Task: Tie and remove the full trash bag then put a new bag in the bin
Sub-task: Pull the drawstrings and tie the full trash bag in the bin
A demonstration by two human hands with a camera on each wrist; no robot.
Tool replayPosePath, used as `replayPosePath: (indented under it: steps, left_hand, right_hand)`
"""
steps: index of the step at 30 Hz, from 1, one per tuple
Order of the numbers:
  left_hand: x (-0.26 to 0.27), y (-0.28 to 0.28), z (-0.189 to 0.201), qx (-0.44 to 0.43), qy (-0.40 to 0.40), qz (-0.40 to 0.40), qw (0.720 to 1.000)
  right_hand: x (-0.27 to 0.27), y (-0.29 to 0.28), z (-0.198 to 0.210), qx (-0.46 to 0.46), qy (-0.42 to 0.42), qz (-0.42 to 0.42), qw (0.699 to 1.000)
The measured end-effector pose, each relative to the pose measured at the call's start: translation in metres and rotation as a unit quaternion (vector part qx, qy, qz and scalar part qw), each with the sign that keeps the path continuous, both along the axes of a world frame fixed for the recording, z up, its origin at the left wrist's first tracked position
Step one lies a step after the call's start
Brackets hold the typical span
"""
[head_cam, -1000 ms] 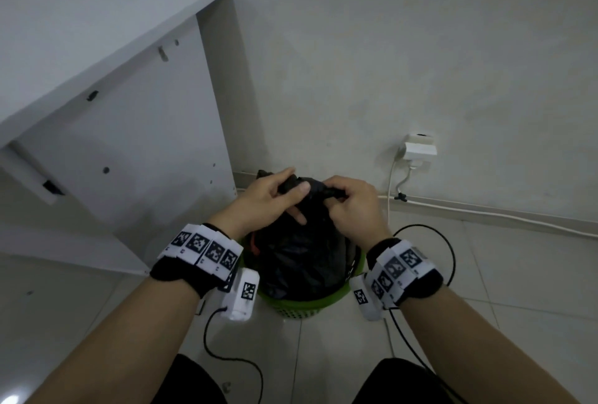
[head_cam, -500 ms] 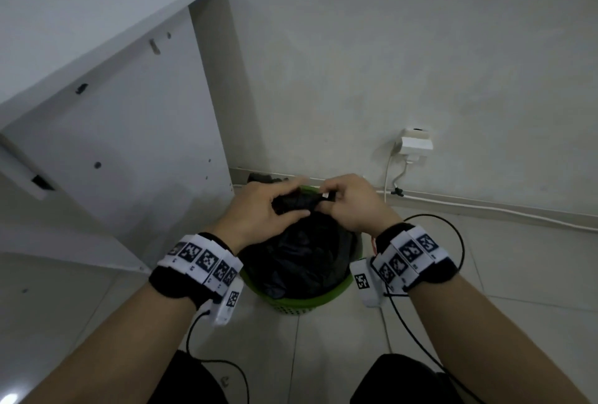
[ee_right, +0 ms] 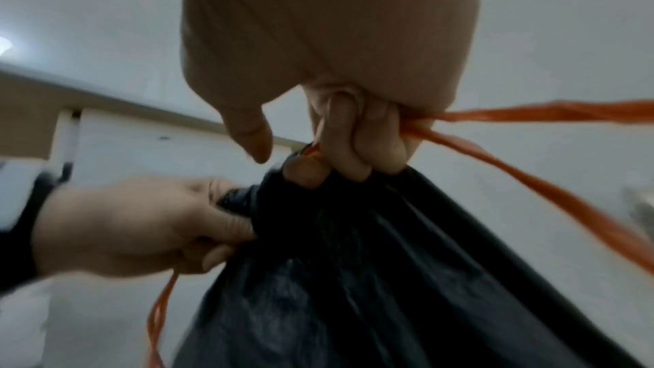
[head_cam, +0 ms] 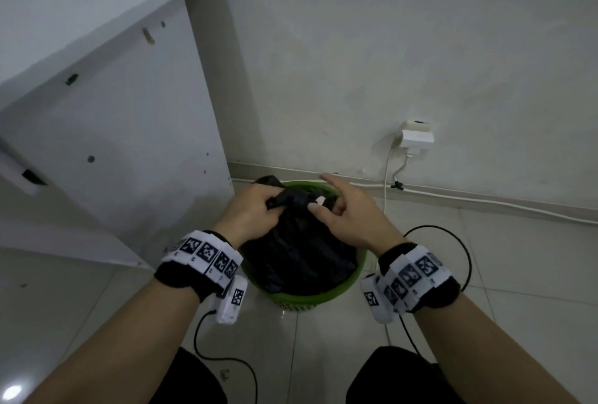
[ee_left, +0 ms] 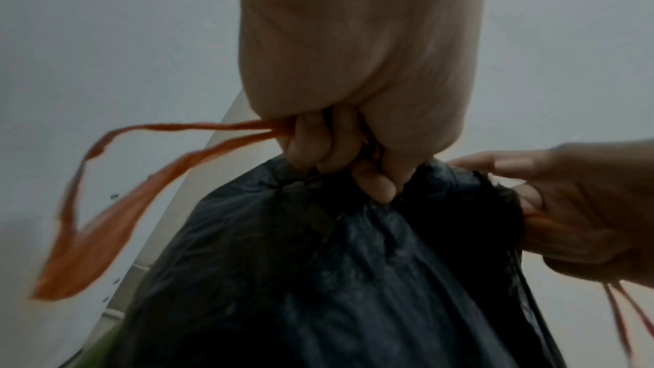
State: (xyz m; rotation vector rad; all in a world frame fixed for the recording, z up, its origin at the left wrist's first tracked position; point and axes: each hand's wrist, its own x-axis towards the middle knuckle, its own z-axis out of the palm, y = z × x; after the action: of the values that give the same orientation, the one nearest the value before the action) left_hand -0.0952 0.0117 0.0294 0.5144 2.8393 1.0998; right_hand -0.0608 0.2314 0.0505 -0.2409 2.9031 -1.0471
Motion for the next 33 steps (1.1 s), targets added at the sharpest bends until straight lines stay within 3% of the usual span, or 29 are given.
replayPosePath:
  steps: [3, 5, 7, 10, 11, 13, 15, 19, 22, 25, 27, 29, 31, 33]
  left_hand:
    - [0.007, 0.004, -0.012, 0.033, 0.077, -0.011, 0.996]
    - [0.009, 0.005, -0.018, 0.076, 0.091, -0.009, 0.993]
    - [0.009, 0.003, -0.019, 0.100, 0.019, -0.010, 0.995]
    - [0.008, 0.007, -0.012, 0.094, -0.159, -0.010, 0.983]
    - [0.008, 0.009, -0.012, 0.091, -0.182, -0.020, 0.979]
    - [0.009, 0.013, -0.016, 0.065, -0.155, -0.031, 0.985]
    - [0.009, 0.013, -0.022, 0.063, -0.107, 0.002, 0.992]
    - [0.015, 0.013, -0.032, 0.118, -0.040, 0.047, 0.991]
    - [0.019, 0.016, -0.040, 0.102, 0.002, 0.067, 0.993]
    - [0.017, 0.012, -0.043, 0.119, -0.025, 0.057, 0.991]
    - [0.016, 0.010, -0.036, 0.132, -0.122, 0.034, 0.983]
    - [0.016, 0.015, -0.028, 0.167, -0.229, 0.030, 0.959]
    - [0.015, 0.019, -0.027, 0.190, -0.240, 0.049, 0.951]
    - [0.014, 0.020, -0.031, 0.228, -0.236, 0.076, 0.942]
  right_hand:
    - [-0.011, 0.001, -0.006, -0.011, -0.071, 0.021, 0.997]
    - [-0.012, -0.002, -0.012, -0.022, -0.033, -0.003, 0.999]
    - [-0.012, -0.003, -0.020, -0.054, 0.046, -0.041, 0.997]
    - [-0.006, -0.007, -0.033, -0.073, 0.130, -0.057, 0.987]
    - [-0.002, -0.010, -0.037, -0.068, 0.146, -0.055, 0.985]
    - [0.005, -0.013, -0.041, -0.060, 0.154, -0.052, 0.985]
    - [0.009, -0.010, -0.038, -0.054, 0.129, -0.038, 0.989]
    - [0.007, -0.001, -0.018, -0.146, -0.081, -0.035, 0.985]
    - [0.002, -0.006, -0.023, -0.120, -0.164, 0.003, 0.979]
    - [-0.005, -0.009, -0.042, -0.130, -0.083, -0.043, 0.987]
    - [-0.006, -0.010, -0.055, -0.120, -0.008, -0.076, 0.990]
    - [0.001, -0.017, -0.066, -0.090, 0.058, -0.093, 0.990]
    - [0.009, -0.025, -0.071, -0.069, 0.087, -0.117, 0.987]
    - [0.014, -0.027, -0.068, -0.041, 0.066, -0.119, 0.990]
